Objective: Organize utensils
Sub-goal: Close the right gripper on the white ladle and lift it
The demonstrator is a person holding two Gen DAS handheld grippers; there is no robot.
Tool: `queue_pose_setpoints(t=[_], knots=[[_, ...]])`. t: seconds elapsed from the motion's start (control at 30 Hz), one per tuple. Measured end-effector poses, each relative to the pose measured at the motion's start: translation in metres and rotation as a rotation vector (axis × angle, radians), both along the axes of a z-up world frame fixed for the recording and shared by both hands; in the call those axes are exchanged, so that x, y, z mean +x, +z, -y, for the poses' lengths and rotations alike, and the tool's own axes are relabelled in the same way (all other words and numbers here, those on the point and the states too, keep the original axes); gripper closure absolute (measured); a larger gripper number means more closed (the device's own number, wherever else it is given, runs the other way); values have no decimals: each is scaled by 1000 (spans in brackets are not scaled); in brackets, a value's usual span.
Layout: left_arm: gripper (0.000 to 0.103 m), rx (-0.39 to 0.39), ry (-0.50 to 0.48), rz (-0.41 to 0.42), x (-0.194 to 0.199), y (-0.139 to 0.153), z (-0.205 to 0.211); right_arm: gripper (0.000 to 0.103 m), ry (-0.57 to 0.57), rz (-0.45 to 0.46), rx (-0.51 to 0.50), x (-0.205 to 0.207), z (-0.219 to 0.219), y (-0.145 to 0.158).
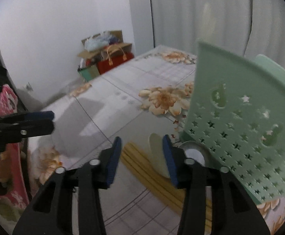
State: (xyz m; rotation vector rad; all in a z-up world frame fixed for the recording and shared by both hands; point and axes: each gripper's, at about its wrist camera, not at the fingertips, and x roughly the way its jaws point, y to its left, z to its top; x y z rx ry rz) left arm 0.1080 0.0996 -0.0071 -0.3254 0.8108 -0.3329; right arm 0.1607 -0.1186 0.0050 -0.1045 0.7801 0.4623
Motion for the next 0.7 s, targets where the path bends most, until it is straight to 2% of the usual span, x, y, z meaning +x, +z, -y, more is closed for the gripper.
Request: queue_pose_setpoints(t=[0.07, 0.23, 0.43, 0.7], knots=[[32, -4, -1, -4, 0, -1, 0, 97, -6, -14, -44, 5, -3, -7], [32, -6, -7, -6, 1, -2, 1, 97, 17, 31, -60, -2, -4, -4], [32, -17, -17, 2, 3, 0, 3, 98, 15, 124, 14, -27, 11, 27], [32, -62, -70, 31, 9, 9, 18, 98, -61, 211, 236, -78, 61, 75]])
